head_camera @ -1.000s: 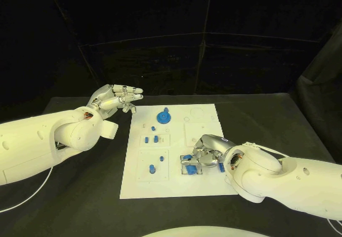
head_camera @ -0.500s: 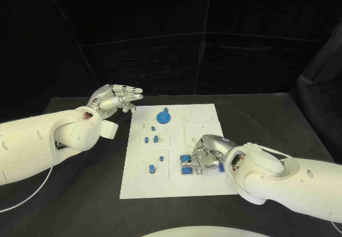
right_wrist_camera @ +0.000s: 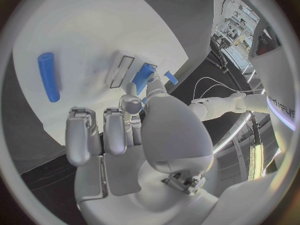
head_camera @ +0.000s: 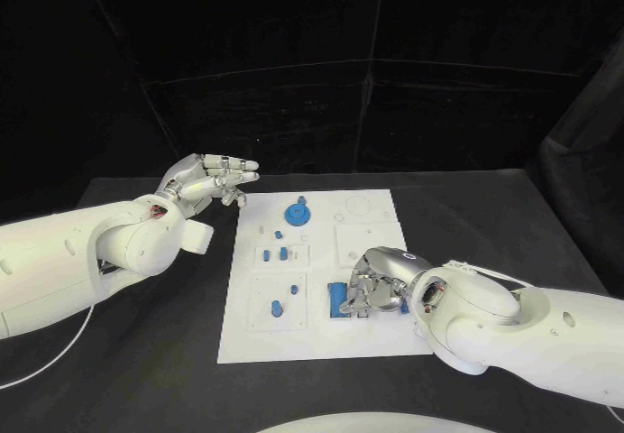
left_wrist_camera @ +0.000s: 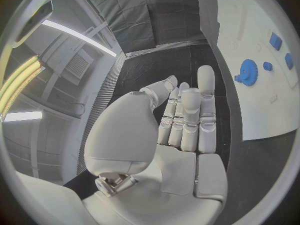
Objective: Assemble the parts on the task board
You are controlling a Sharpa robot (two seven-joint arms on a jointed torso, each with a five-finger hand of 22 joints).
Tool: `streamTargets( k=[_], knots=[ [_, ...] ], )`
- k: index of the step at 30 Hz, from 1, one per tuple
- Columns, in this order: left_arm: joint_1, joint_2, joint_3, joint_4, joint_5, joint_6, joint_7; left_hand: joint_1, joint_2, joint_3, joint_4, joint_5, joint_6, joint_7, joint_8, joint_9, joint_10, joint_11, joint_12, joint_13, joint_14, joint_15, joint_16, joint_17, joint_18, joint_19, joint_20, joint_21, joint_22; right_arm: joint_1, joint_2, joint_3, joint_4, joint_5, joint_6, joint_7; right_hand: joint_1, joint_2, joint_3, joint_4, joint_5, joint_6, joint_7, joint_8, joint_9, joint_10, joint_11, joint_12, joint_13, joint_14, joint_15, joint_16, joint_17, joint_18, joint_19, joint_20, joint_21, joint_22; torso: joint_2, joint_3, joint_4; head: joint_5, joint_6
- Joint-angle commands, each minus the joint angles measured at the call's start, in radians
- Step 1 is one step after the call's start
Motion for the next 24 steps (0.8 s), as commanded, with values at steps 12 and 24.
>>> streamTargets(
  k=[12,24],
  knots=[
    [0.001,-0.003,0.001,0.000,0.003,0.009,0.004,-0.001,0.013,-0.006,-0.001,0.000,-0.003,0.000,0.003,0.000,-0.006,0.002,0.005,0.000,-0.004,0.000,-0.006,-0.001,0.006,-0.006,0.002,-0.005,-0.001,0.006,-0.133,0.001,0.053,0.094,-0.072,0.110,-0.087,0.023,-0.057,0.087,0.103,-0.034,0.009,-0.025,0.002,-0.006,0.012,-0.024,-0.011,0.049,-0.001,-0.006,-0.010,-0.004,0.011,0.000,-0.007,0.139,-0.002,-0.0004,-0.0025,-0.010,0.005],
    [0.001,-0.001,0.000,-0.001,0.003,0.010,0.005,0.000,0.014,-0.006,-0.003,0.001,-0.003,0.000,0.003,0.000,-0.008,0.002,0.007,-0.001,-0.005,0.000,-0.006,-0.004,0.006,-0.006,0.002,-0.006,-0.002,0.022,-0.258,0.001,0.059,-0.013,0.070,0.048,-0.035,0.040,-0.054,0.070,0.144,-0.033,0.013,-0.045,-0.004,-0.013,0.016,-0.041,-0.019,0.048,0.003,-0.009,-0.010,-0.004,0.011,0.004,-0.008,0.139,-0.001,0.0000,-0.0029,-0.024,0.010]
  ],
)
